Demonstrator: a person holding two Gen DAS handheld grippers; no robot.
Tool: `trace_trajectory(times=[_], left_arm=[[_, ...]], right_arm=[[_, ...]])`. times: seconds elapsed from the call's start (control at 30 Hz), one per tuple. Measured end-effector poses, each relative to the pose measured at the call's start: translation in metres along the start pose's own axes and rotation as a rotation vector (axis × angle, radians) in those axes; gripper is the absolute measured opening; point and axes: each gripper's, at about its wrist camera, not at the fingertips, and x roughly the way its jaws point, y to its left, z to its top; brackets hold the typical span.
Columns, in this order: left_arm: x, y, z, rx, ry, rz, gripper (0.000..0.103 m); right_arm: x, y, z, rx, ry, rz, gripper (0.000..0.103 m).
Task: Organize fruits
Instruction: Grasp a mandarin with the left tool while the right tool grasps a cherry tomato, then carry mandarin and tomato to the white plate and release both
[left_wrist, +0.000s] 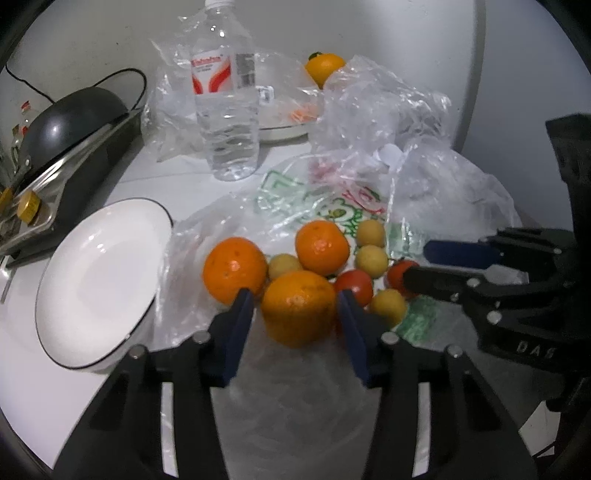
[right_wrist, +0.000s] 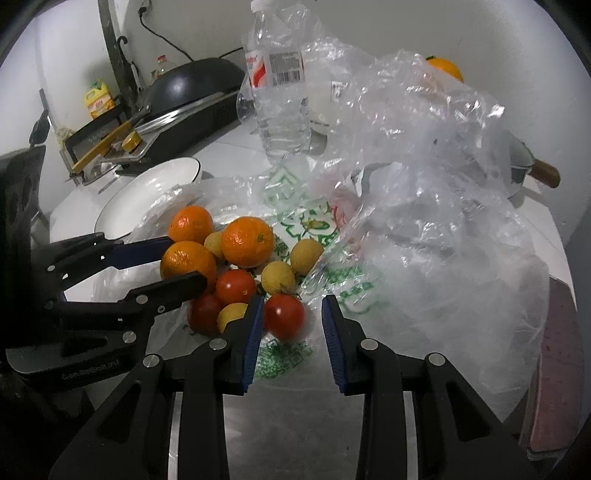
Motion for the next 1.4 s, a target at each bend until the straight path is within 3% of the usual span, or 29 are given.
trace_trajectory(times=[0.17,0.4,0.77,1.1,1.23,1.4], left_arm=[[0.000,-0.002,-0.001,0.003,-0.002,0.000,0.044],[-0.006,-0.001,-0.003,0.011,-0.013,-0.013,0.044],[-0.047,0.003,0.002,0.033,-0.111,-0.015,0.044],[-0.076,0.031,0.003,0.056,-0.170,0.027,0.044],[-0.085,0.041,-0.002,0.111,-0.200,0.086,0.044],[-0.089,0.066,-0.008,0.108,-0.191,0.100,0.044]], right_arm=[[0.004,0.000,-0.003,0.001,0.015,0.024,0.027],[0.000,0.001,-0.004,-0.008,-0.003,0.023,0.027],[-0.032,0.015,0.006,-0.010,-0.089,-0.026,0.027],[-0.047,0.044,0.017,-0.003,-0.174,-0.032,0.027],[-0.044,0.061,0.023,-0.004,-0.200,-0.035,0.027],[-0.034,0.084,0.032,-0.012,-0.213,-0.017,0.027]])
